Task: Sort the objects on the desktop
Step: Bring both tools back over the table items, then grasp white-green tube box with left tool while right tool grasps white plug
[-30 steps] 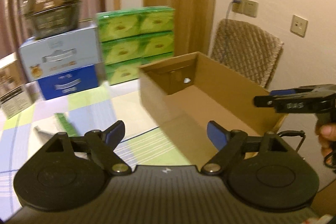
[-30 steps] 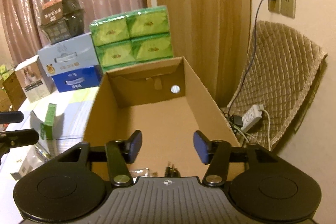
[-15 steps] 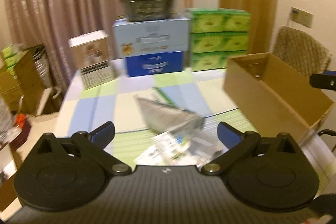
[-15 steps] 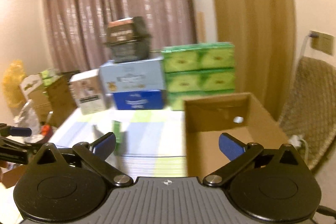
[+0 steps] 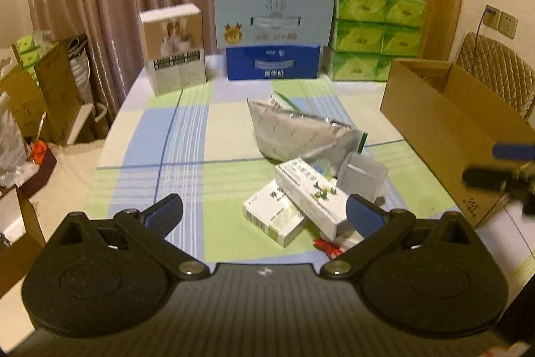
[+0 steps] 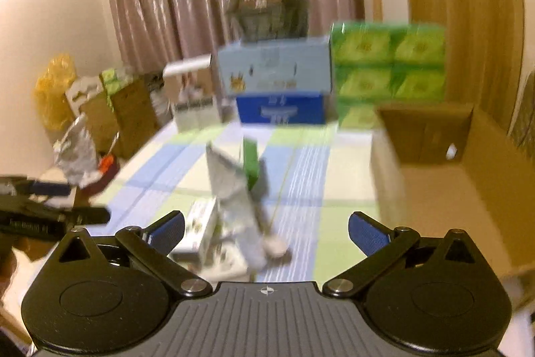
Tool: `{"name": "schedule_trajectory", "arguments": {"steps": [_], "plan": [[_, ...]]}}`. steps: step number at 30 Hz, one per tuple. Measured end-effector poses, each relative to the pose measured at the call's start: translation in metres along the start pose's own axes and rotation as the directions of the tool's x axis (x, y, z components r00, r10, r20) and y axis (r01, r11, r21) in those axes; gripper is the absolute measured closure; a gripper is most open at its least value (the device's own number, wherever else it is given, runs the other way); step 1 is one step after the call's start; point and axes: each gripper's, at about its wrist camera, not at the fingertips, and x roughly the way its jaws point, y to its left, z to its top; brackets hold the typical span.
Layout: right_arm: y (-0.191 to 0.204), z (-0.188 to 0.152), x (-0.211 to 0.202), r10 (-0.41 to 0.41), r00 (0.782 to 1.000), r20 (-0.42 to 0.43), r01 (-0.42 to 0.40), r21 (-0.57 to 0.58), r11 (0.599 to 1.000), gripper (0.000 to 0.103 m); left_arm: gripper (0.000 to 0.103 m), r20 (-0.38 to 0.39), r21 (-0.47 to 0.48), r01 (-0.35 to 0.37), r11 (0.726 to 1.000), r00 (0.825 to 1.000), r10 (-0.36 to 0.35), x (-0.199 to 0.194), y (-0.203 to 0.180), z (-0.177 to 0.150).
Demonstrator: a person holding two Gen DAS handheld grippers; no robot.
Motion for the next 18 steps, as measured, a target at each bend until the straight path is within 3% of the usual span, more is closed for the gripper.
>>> {"name": "schedule_trajectory", "arguments": {"steps": [10,18], "plan": [[0.004,-0.04,0.05,-0.015,0.995,-0.099,0.004,-0.11,0.994,0.002,0.002,-0.066,-0.004,0.07,0.998,0.995,-0.07,0.054,-0.019,-0.01],[-0.009,-0.051,0.074,-0.018,0.989,-0.148,-0.004,-0.147,0.989,0.005,0.019,-0.087,-0.022,0.126,0.992,0.988,-0.127,0.09,-0.04,-0.01]]}}
